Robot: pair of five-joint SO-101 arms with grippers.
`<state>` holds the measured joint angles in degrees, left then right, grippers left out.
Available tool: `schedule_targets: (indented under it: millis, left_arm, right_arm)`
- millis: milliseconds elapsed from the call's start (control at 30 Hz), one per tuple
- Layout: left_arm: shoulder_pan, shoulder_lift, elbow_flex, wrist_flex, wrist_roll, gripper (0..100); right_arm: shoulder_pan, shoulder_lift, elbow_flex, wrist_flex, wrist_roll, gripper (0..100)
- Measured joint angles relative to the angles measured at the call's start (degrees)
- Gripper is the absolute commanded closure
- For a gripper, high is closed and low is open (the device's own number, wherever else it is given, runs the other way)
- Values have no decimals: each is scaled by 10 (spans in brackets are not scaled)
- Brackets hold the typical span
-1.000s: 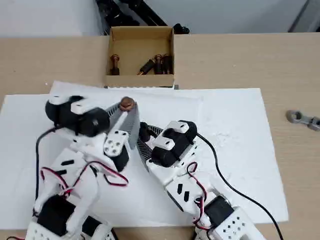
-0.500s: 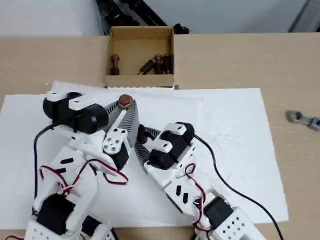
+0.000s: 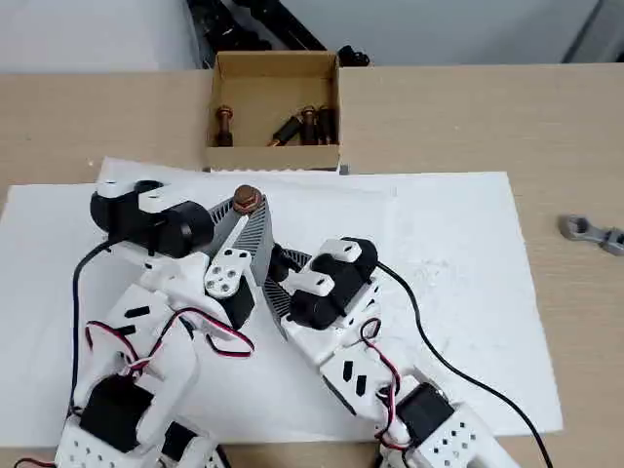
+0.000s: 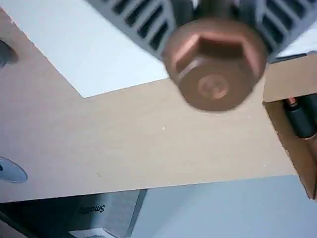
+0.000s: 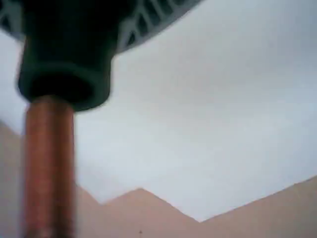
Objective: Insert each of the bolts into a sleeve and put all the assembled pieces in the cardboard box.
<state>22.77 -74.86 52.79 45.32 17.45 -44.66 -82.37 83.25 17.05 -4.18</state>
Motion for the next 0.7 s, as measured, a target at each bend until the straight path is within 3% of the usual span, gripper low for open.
schedule_targets:
  millis: [233, 700]
  left_arm:
    - [13, 6, -28, 61, 3, 994]
    - [13, 5, -32, 62, 3, 992]
  right_arm:
    - [-2, -1, -2, -1, 0, 995]
    - [-1, -1, -2, -1, 0, 995]
